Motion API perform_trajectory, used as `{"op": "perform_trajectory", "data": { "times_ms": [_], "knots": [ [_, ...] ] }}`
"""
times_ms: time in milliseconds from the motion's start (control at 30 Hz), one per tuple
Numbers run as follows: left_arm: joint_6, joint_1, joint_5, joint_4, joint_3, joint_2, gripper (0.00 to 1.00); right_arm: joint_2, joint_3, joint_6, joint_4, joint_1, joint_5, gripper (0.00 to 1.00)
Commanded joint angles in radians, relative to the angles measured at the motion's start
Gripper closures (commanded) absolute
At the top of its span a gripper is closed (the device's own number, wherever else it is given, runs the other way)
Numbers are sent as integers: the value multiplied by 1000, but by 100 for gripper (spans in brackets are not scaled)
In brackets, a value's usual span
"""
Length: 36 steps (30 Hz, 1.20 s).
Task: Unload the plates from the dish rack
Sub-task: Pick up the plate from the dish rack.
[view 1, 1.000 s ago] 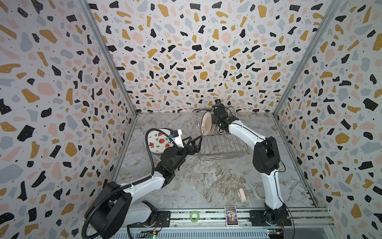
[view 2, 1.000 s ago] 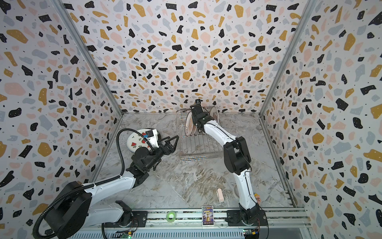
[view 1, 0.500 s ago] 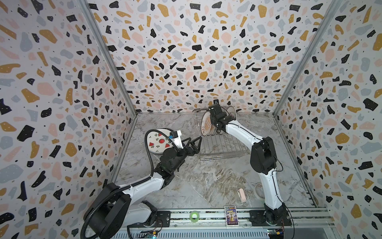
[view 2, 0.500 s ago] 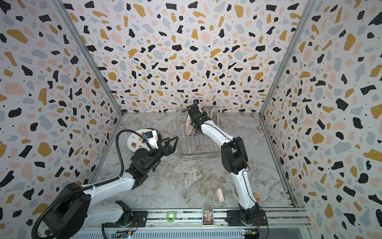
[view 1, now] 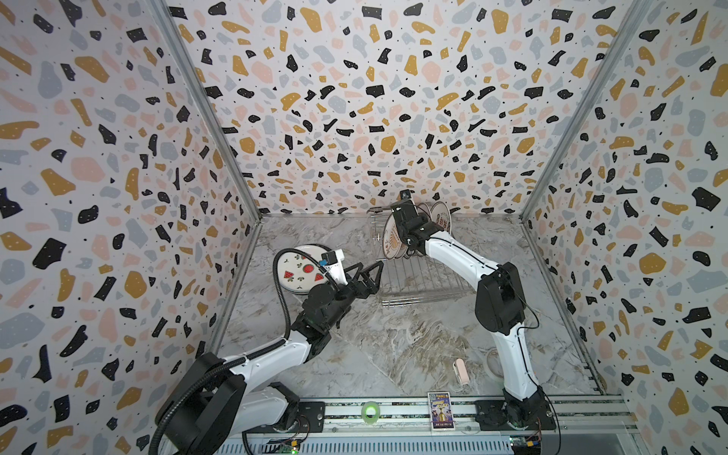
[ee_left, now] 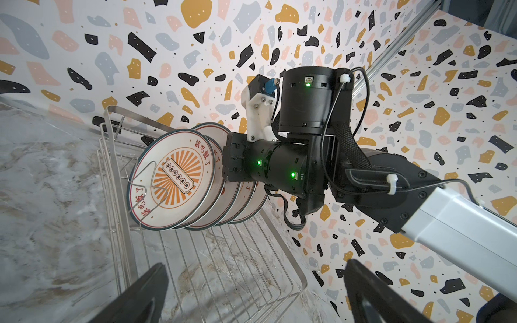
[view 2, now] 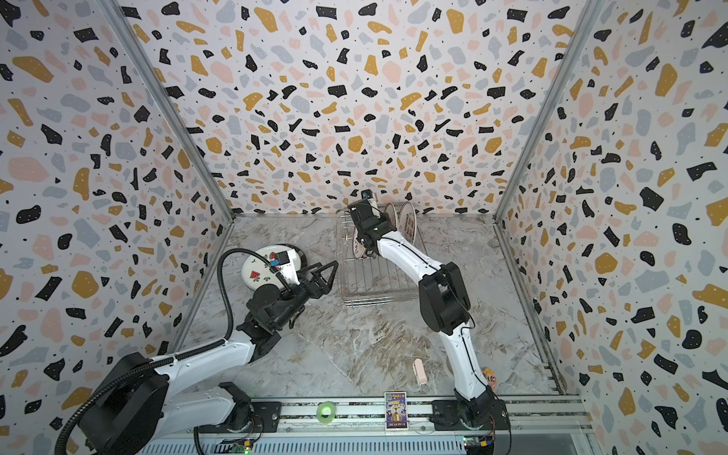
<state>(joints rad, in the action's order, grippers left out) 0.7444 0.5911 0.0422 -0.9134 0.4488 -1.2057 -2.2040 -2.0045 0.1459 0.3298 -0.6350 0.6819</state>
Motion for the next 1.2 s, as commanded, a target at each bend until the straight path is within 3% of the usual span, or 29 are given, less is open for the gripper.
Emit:
{"op": "perform_trajectory", "data": {
  "times_ms": [0,367,500,1167],
  "knots": [
    [-5,4,-13,-38,-14,20,0,127,-27,-38,-20,-18,85,95],
    [1,4,-16,-38,-23,32,0,300,130,-68,-115,-53,111,95],
    [7,4,-23,-33,-27,40,0,354,188,-96,-151,-80,178,95],
    [17,4,-23,7,-48,119,0,731,560,-91,-313,-135,160,95]
  ]
}}
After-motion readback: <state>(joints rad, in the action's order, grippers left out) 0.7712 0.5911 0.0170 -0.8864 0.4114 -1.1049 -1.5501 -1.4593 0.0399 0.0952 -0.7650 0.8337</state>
